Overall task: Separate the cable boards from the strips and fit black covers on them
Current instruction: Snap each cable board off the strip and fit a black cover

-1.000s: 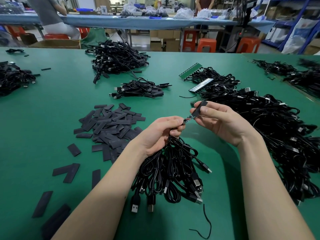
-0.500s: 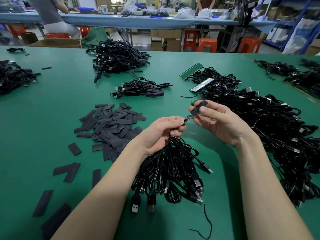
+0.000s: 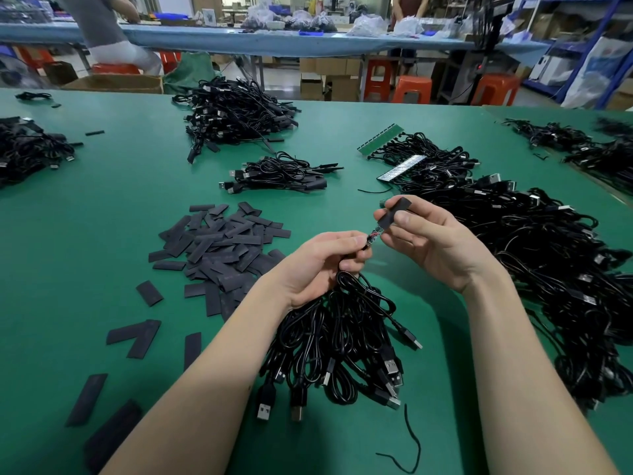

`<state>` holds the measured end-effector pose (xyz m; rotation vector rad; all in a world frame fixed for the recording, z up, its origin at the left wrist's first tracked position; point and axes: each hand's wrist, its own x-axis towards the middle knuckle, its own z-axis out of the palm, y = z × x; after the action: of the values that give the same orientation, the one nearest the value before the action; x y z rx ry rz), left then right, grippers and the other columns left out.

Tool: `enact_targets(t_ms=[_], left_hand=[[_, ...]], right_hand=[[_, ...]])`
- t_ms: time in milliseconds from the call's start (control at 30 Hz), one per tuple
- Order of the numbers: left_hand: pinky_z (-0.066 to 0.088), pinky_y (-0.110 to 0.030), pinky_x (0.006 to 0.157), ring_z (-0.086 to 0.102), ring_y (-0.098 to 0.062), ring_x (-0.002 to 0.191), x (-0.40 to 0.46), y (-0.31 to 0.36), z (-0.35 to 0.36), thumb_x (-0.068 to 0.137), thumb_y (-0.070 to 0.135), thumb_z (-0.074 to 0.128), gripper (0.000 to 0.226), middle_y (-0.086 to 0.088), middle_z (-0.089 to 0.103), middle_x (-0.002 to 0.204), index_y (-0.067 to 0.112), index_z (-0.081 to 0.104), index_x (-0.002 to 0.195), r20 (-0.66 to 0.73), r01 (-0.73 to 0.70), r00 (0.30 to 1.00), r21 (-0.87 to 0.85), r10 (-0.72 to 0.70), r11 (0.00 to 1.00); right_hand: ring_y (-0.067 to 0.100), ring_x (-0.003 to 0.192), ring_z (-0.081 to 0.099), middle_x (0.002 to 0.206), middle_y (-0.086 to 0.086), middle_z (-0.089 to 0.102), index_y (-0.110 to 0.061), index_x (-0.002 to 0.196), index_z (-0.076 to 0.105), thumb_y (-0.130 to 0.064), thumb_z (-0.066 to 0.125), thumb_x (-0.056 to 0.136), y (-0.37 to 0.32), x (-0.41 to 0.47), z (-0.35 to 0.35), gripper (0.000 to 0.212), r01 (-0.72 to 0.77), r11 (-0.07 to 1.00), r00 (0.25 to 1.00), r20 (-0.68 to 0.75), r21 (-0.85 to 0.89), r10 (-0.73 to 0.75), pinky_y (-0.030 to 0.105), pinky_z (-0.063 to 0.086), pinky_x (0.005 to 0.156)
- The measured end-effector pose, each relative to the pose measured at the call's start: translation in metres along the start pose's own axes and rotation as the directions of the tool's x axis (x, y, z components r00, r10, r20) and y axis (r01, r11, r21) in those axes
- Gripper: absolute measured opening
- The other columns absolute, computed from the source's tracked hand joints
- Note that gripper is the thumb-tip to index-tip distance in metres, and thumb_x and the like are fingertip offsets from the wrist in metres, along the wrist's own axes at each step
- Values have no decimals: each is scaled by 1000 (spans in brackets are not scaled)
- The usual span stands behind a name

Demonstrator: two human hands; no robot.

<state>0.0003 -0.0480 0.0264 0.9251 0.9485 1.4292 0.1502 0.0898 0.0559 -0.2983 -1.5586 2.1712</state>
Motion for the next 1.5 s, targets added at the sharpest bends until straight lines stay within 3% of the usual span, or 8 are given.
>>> enact_targets(t_ms=[133, 367, 800, 900, 1000, 1133, 1367, 1500], left_hand=[[19, -27, 62, 33, -3, 59, 0, -1, -1, 94, 19, 51, 10, 7, 50, 76, 16, 55, 86, -15, -8, 1000, 6, 8, 1000], [22, -25, 61, 33, -4, 58, 0, -1, -1, 93, 19, 50, 7, 7, 49, 75, 14, 52, 87, -40, -28, 999, -15, 28, 999], [25, -25, 64, 37, -5, 58, 3, -3, -3, 96, 13, 55, 6, 5, 51, 73, 10, 53, 100, -161, -52, 986, -67, 41, 996], [29, -22, 62, 39, -5, 59, 5, -3, -2, 102, 10, 48, 5, 4, 52, 75, 9, 53, 102, -220, -44, 975, -85, 25, 995], [38, -16, 56, 46, -7, 59, 9, -4, 2, 99, 9, 55, 3, 2, 56, 79, 10, 55, 102, -334, -91, 941, -90, 56, 992], [44, -16, 65, 53, -9, 64, 10, -8, 2, 93, 0, 63, 14, 3, 62, 73, 13, 59, 97, -403, -188, 901, -29, 161, 982], [49, -17, 65, 57, -9, 61, 8, -6, 9, 86, -7, 69, 19, 0, 69, 74, 11, 69, 83, -434, -268, 853, 111, 289, 957], [47, -17, 61, 56, -10, 60, 6, -6, 10, 85, -5, 72, 21, -1, 67, 72, 15, 73, 77, -429, -280, 852, 110, 299, 954]], right_hand=[[14, 86, 72, 100, 9, 77, -17, 91, 79, -10, 67, 83, 2, 2, 5, 16, 9, 999, 1000, -24, -45, -10, 24, 58, 78], [11, 80, 72, 95, 6, 78, -18, 85, 81, -13, 67, 81, 7, 5, 12, 16, -2, 1000, 998, -65, -2, 2, 20, 58, 73], [12, 82, 69, 97, 9, 77, -6, 102, 71, -12, 68, 80, 13, 10, 15, 23, -12, 996, 999, -38, -90, 8, 22, 57, 78], [11, 77, 69, 97, 9, 77, -5, 103, 70, -12, 69, 80, 13, 11, 17, 24, 4, 994, 999, -51, -106, -10, 22, 57, 77], [10, 73, 68, 94, 10, 77, -5, 102, 70, -12, 72, 76, 14, 13, 16, 27, 18, 997, 992, -120, -74, -27, 20, 57, 74], [10, 71, 69, 89, 9, 76, -2, 96, 70, -13, 74, 75, 16, 16, 14, 23, 5, 1000, 977, -215, 27, 1, 16, 56, 71], [9, 70, 69, 86, 7, 76, -7, 78, 80, -14, 75, 75, 16, 16, 13, 9, -36, 995, 974, -220, 91, 56, 16, 57, 70], [10, 70, 69, 87, 7, 76, -1, 89, 74, -13, 74, 76, 15, 16, 14, 17, -47, 994, 975, -212, 98, 67, 17, 57, 70]])
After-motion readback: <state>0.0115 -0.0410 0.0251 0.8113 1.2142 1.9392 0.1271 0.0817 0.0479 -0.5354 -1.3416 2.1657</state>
